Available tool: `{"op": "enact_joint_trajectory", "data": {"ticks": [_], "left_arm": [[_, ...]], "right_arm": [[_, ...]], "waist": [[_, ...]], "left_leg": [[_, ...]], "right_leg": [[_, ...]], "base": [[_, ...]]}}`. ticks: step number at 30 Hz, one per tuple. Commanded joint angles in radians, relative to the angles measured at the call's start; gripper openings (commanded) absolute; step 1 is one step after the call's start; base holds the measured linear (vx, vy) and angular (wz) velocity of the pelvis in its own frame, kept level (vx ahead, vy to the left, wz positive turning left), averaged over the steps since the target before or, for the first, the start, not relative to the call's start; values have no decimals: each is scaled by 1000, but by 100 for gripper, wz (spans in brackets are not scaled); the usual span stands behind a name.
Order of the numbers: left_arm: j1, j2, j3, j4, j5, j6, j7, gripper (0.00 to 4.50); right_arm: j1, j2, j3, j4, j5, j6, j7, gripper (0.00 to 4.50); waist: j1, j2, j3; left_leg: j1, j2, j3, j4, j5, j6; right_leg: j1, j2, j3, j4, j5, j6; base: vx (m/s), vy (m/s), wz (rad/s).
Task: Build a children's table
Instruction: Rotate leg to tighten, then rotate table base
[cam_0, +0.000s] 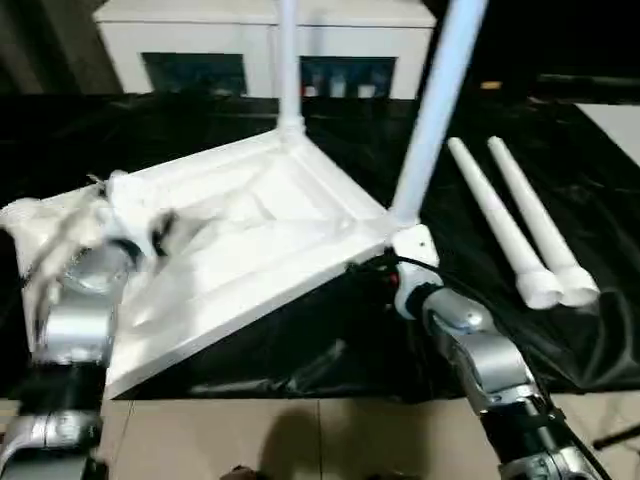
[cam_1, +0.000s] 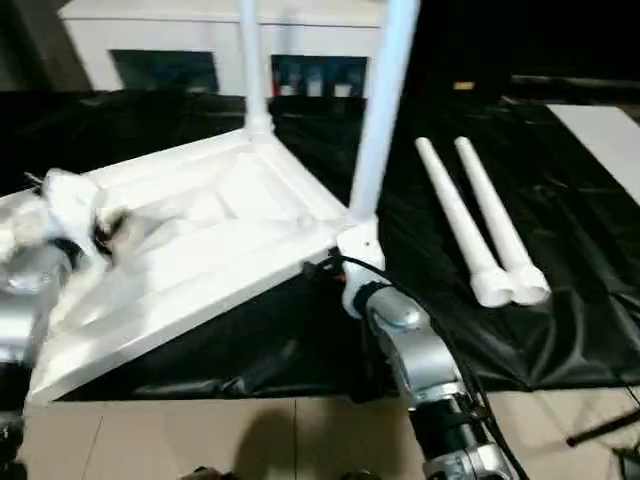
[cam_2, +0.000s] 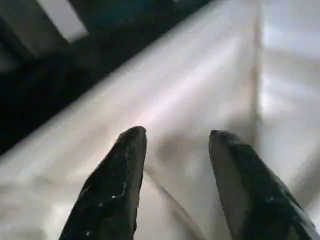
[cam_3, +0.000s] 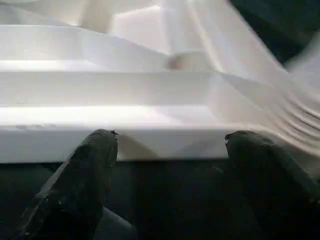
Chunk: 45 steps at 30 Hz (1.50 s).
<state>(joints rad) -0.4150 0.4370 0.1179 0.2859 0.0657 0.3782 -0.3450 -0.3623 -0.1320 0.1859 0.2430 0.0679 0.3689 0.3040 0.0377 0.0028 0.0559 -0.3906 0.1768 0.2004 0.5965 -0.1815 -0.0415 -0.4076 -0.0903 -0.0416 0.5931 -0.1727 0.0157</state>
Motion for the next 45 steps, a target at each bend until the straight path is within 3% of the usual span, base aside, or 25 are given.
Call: {"op": "enact_joint_trajectory", "data": {"ticks": [1,4,6,7,10,12,15,18,23,25,26,27,30,33,34,40,45], "left_arm": [[1,8,-21,-95,-63,34,-90,244],[30,43,-53,-179,-167,-5,-259,244],[46,69,-70,-243,-237,40,-350,244],[65,112,-103,-315,-301,103,-459,244],[72,161,-161,-390,-363,202,-593,244],[75,186,-197,-418,-378,252,-652,244],[74,219,-261,-422,-358,266,-707,244],[56,274,-369,-395,-289,246,-754,244],[26,285,-444,-380,-260,265,-796,244],[6,281,-474,-369,-242,270,-798,244],[-4,279,-489,-359,-227,270,-794,244],[-14,276,-504,-340,-204,263,-783,244],[-61,250,-554,-234,-100,220,-706,244],[-101,205,-551,-145,-57,182,-628,244],[-122,184,-550,-109,-48,161,-601,244],[-187,131,-561,4,-4,123,-524,244],[-270,37,-549,227,78,-16,-319,244]], "right_arm": [[-22,-8,1,5,-6,21,13,388],[-27,-18,5,-2,0,27,37,388],[-27,-25,5,-7,2,30,50,388],[-26,-37,4,-14,4,31,67,388],[-22,-55,1,-26,5,35,89,388],[-20,-68,0,-35,5,39,100,388],[-13,-90,1,-58,9,48,125,388],[13,-146,17,-114,16,62,201,388],[42,-188,31,-157,23,76,255,388],[48,-194,31,-161,21,79,256,388],[49,-195,31,-162,19,80,256,388],[49,-196,31,-165,18,82,257,388],[53,-199,36,-182,20,94,269,388],[59,-204,44,-198,26,95,297,388],[67,-213,52,-212,31,94,322,388],[94,-247,78,-261,51,89,393,388],[92,-240,68,-253,38,94,377,388]], "waist": [[1,14,-67],[5,9,-65],[2,6,-64],[6,7,-67],[-4,9,-62],[-6,6,-61],[-6,11,-60],[-6,13,-60],[-7,12,-63],[-4,13,-63],[-7,11,-63],[-6,15,-65],[-7,13,-65],[-4,10,-64],[-5,6,-65],[-2,5,-62],[-3,3,-63]], "left_leg": [[36,52,-22,-84,-243,-25],[35,49,-23,-88,-264,-39],[31,47,-22,-87,-269,-43],[32,47,-25,-87,-257,-44],[33,44,-19,-86,-256,-42],[32,43,-19,-86,-259,-42],[34,43,-20,-87,-275,-45],[37,44,-22,-87,-292,-49],[37,44,-23,-84,-282,-50],[42,43,-21,-82,-283,-50],[35,43,-23,-83,-271,-49],[36,43,-23,-82,-268,-49],[37,41,-23,-80,-273,-47],[40,42,-22,-78,-291,-44],[35,42,-25,-78,-296,-43],[35,43,-29,-77,-332,-37],[31,41,-33,-76,-347,-37]], "right_leg": [[25,-40,36,-51,-137,-226],[26,-40,36,-51,-152,-222],[30,-42,38,-50,-148,-218],[34,-47,37,-45,-154,-219],[31,-38,38,-47,-153,-223],[32,-39,40,-49,-177,-215],[30,-38,41,-53,-212,-207],[32,-36,41,-55,-223,-191],[34,-38,41,-53,-208,-208],[31,-36,41,-54,-205,-212],[37,-37,41,-51,-192,-218],[37,-38,40,-50,-192,-218],[37,-36,41,-53,-201,-211],[34,-38,42,-58,-219,-212],[39,-41,41,-57,-241,-210],[33,-42,40,-68,-322,-183],[33,-42,36,-72,-360,-169]], "base": [[0,0,0],[0,0,0],[0,0,0],[0,0,0],[0,0,0],[0,0,0],[0,0,0],[0,0,0],[0,0,0],[0,0,0],[0,0,0],[0,0,0],[0,0,0],[0,0,0],[0,0,0],[0,0,0],[0,0,0]]}}
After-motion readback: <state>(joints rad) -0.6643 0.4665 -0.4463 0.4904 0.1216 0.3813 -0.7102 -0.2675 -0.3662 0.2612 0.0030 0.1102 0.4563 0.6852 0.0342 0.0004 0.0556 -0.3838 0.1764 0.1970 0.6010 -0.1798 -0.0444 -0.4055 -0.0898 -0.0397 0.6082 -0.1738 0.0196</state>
